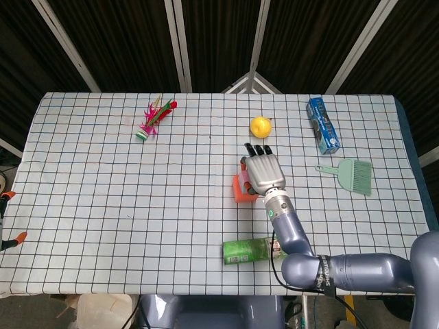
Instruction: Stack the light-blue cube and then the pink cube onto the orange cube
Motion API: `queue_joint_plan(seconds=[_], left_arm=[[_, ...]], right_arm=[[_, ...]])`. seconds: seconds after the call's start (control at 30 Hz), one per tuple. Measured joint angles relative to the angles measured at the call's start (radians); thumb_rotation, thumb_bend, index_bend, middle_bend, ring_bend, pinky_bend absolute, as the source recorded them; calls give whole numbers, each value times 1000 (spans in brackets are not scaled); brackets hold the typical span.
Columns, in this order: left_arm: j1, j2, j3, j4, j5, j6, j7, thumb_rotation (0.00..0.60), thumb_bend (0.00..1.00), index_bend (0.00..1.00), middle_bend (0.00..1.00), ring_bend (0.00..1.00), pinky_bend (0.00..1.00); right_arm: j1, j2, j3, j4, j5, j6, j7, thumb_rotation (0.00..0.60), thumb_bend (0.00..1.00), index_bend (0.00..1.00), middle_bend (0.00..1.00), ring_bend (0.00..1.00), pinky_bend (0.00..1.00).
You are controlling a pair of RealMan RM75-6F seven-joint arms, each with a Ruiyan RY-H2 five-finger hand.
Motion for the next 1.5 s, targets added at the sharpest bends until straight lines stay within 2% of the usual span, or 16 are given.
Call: queue_joint_plan(seconds=[0.63,1.1,1.27,1.37,1.5], left_arm=[[1,0,0,-3,-2,4,5,600,201,160,14,0,18],[0,0,0,-5,-8,1,9,600,202,160,14,0,18],[-1,-1,0,-5,-10,0,11,600,202,160,14,0,18],[-2,-1,0,-4,-11,-2,13,600,202,160,14,0,18],[-2,-1,0,-5,-11,-1,13,600,202,160,14,0,18]], right_arm=[[-8,12,-7,-2,0,-17,3,600,454,445,78,96,87],[-4,20,-12,-9,4,-26,-3,600,336,426,78,96,87],[-10,10,-53,23,-84,-14,-9,600,336,426,78,96,87],[-16,7,-54,31,-148,-18,-3,600,336,400,78,96,87],[-21,10,-50,30,-118,-22,-2,600,336,324,78,96,87]])
